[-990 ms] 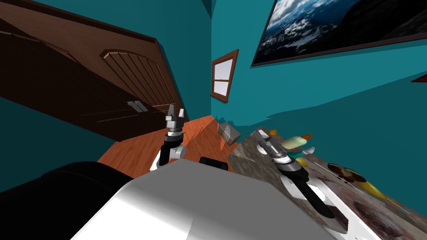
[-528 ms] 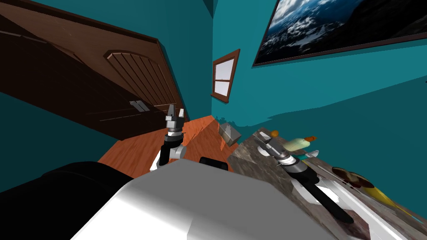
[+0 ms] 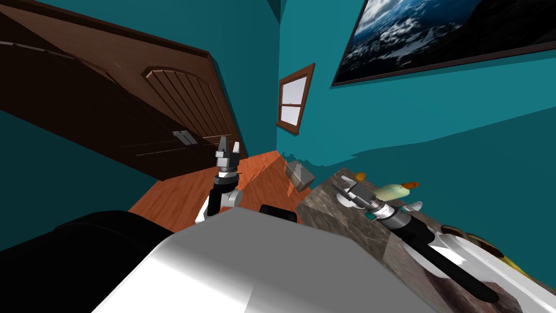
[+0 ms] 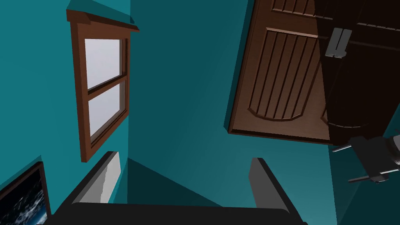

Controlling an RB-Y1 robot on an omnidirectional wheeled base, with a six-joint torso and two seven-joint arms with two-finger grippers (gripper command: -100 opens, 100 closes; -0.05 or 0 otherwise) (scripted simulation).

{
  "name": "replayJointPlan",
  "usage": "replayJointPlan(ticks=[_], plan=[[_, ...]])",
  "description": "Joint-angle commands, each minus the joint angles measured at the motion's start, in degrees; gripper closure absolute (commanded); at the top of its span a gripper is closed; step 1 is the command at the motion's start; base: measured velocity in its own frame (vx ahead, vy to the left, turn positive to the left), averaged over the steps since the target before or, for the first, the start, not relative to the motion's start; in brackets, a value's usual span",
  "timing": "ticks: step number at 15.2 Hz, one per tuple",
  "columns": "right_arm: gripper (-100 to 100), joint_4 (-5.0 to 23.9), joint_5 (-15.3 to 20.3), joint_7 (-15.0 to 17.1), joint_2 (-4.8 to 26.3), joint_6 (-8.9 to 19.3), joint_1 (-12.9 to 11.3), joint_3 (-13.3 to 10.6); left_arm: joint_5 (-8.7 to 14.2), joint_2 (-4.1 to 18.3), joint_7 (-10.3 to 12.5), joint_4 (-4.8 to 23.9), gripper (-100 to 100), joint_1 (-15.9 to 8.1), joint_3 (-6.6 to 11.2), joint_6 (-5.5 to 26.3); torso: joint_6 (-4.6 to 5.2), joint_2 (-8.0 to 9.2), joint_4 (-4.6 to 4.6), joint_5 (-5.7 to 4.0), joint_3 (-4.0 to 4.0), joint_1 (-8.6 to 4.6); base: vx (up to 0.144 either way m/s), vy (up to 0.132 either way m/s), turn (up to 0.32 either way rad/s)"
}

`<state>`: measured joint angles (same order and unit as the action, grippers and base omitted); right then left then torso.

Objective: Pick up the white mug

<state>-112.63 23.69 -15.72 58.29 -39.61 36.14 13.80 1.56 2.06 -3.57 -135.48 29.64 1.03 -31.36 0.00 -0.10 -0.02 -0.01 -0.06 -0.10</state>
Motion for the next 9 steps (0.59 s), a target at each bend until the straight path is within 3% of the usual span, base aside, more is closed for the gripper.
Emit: replayJointPlan(ticks=[1,2,5,7,8,9], plan=[[-100,1.81,1.24,-0.64,2.86,-0.68,0.32,0.6,0.0,0.0,0.0,0.0,0,0.0,0.0,0.0,0.0,0.0,0.0,0.0,0.0,0.0,0.025,-0.024,0.054],[-100,1.81,1.24,-0.64,2.94,-0.68,0.32,0.6,0.0,0.0,0.0,0.0,0,0.0,0.0,0.0,-0.01,-0.02,0.0,0.0,-0.01,-0.01,0.017,-0.019,0.023],[-100,5.6,4.87,-2.16,7.59,-1.89,2.32,2.44,0.0,0.0,0.0,0.0,0,0.0,0.0,0.0,0.0,-0.02,0.0,-0.01,-0.01,-0.02,0.026,-0.027,0.062],[-100,5.6,4.87,-2.16,9.18,-1.89,2.32,2.44,0.0,0.0,0.0,0.0,0,0.0,0.0,0.0,-0.01,-0.05,-0.01,-0.01,-0.03,-0.05,0.027,-0.031,0.044],[-100,7.53,6.74,-2.96,11.1,-2.49,3.43,3.29,0.0,0.0,0.0,0.0,0,0.0,0.0,0.0,-0.01,-0.04,-0.01,-0.02,-0.03,-0.03,0.028,-0.025,0.058],[-100,7.53,6.74,-2.96,12.19,-2.49,3.43,3.29,0.0,0.0,0.0,0.0,0,0.0,0.0,0.0,-0.01,-0.05,-0.01,-0.01,-0.03,-0.03,0.031,-0.026,0.06]])
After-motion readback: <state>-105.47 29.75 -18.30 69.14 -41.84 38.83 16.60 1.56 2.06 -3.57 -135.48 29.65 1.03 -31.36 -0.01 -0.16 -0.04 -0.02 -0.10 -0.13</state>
